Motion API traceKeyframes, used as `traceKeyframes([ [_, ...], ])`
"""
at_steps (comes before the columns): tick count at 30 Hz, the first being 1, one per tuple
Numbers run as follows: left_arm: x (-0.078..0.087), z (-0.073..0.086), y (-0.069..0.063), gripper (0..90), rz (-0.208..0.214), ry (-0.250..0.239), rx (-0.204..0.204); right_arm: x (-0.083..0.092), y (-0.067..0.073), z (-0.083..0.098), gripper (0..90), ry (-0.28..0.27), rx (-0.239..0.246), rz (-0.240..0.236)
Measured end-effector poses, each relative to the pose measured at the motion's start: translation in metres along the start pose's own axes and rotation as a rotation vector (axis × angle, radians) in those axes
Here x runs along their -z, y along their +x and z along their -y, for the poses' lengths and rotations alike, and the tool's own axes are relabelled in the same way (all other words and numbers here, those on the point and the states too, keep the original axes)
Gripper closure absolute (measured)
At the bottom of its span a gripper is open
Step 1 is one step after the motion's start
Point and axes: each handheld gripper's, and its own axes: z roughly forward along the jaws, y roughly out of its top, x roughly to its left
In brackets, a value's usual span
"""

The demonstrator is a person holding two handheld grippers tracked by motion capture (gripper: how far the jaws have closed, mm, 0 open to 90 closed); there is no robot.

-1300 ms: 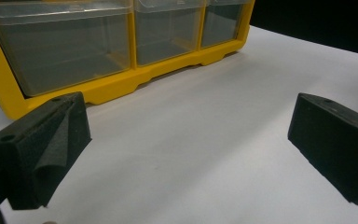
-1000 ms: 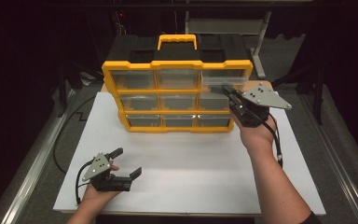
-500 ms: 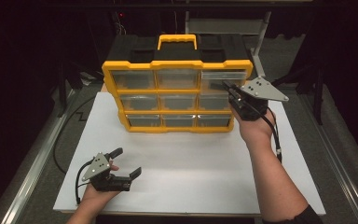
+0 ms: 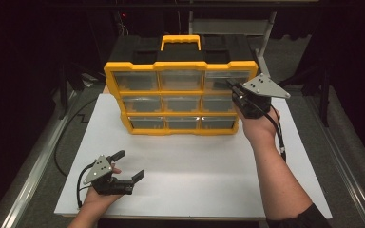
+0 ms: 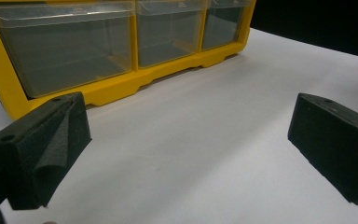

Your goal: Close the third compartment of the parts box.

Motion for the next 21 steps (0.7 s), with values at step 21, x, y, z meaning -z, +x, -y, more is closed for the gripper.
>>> traceKeyframes([
  [21, 0.0005, 0.0, 0.0006, 0.3, -0.001, -0.003, 0.004, -0.0095, -0.0062, 0.0002, 90.0, 0.021, 0.012, 0.021],
])
